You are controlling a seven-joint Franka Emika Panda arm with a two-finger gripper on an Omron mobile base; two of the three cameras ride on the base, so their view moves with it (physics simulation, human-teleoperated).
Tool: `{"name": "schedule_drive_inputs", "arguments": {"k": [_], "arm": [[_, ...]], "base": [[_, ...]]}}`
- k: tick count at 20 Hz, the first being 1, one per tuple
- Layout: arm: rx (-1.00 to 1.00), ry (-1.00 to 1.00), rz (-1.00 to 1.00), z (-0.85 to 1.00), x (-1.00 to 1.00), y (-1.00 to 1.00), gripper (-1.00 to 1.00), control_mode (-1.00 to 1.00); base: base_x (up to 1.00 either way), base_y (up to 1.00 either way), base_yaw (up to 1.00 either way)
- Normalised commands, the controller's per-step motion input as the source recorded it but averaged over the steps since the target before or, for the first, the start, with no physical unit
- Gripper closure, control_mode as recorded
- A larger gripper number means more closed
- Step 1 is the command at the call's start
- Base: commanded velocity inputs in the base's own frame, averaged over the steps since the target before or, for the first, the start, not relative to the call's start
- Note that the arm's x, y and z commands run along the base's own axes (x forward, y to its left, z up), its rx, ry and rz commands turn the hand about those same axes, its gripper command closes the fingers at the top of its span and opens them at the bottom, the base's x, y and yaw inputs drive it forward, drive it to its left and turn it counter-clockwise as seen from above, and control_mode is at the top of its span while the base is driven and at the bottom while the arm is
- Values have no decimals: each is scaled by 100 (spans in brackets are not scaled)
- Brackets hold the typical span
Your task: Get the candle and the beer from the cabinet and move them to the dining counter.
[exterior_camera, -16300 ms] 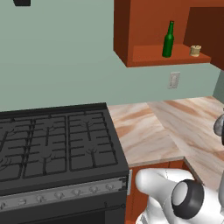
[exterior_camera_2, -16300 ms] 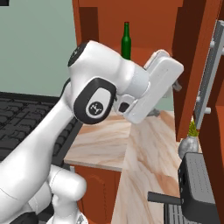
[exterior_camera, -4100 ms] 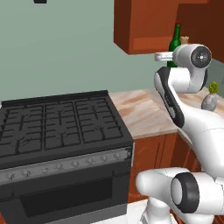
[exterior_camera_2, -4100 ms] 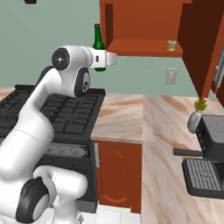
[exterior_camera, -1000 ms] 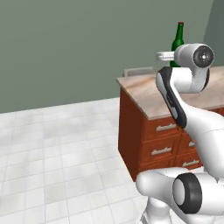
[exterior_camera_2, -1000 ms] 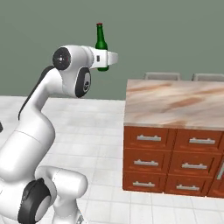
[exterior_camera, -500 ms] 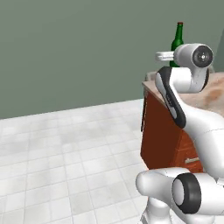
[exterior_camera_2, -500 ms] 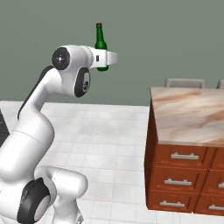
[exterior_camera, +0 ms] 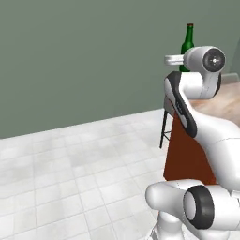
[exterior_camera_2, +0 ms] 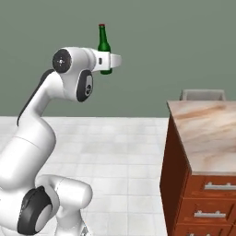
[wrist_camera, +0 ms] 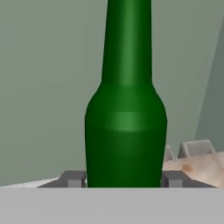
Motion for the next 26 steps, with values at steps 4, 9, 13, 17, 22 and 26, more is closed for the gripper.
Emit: {"name": "schedule_drive_inputs", "arguments": {"k": [4, 9, 13, 17, 22, 26], "arm": [[0, 0, 0, 0, 0, 0, 100, 100], [0, 0, 0, 0, 0, 0, 100, 100], [0, 0, 0, 0, 0, 0, 100, 100], [0, 0, 0, 0, 0, 0, 100, 100], [0, 0, 0, 0, 0, 0, 100, 100], [0, 0, 0, 0, 0, 0, 100, 100]], "base": [[67, 45, -31], [67, 44, -33], [65, 42, -37], [50, 38, -54], [39, 33, -66], [38, 32, -67]]}}
